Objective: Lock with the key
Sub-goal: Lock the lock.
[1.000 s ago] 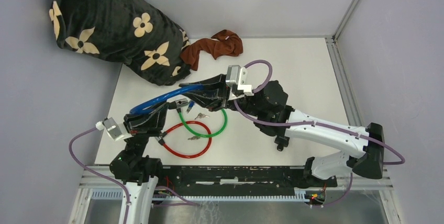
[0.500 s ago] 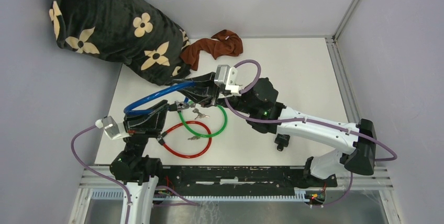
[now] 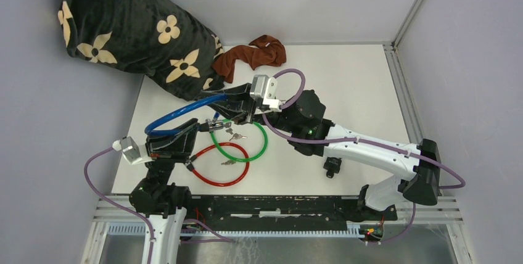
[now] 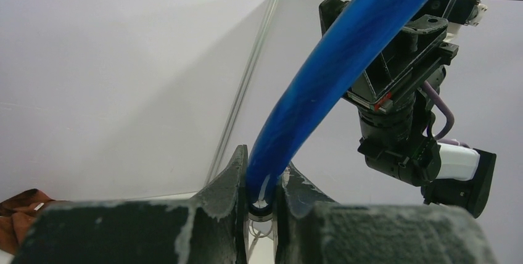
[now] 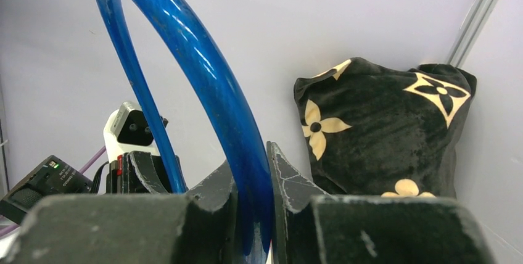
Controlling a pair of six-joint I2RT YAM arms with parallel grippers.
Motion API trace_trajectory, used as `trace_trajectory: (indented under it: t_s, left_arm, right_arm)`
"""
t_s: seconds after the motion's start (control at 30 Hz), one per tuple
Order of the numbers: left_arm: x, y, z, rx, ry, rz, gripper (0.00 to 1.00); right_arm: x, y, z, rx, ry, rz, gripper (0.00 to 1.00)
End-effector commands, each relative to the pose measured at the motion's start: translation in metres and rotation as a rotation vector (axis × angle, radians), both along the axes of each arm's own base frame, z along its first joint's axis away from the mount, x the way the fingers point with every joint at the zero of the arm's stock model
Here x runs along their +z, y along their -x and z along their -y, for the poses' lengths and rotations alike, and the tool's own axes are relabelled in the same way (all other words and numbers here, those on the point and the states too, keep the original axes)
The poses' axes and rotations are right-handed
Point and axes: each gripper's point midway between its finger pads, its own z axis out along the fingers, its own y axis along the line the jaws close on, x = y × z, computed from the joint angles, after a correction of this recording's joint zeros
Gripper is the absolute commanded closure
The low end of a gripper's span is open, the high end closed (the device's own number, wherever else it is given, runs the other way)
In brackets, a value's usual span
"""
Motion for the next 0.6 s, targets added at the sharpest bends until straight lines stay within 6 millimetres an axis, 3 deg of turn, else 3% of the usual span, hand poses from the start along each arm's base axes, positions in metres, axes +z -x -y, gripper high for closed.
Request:
trace_trajectory:
  t_s: [0.0,0.17,0.57]
  left_arm:
    - [0.011,0.009,-0.003,-0.011,0.039,0.035,0.98]
    - [0.01,0.007,-0.005,-0.003,0.044,0.032,0.98]
    - [0.013,0.008,-0.006,-0.005,0.062,0.028,0.98]
  right_arm:
    - [0.037,0.015,0.015,0.049,-0.117,0.02,1.0]
    - [0.035,0.016,0.016,0.052,-0.108,0.011,1.0]
    - [0.009,0.017,0.008,0.107,-0.096,-0.083,1.0]
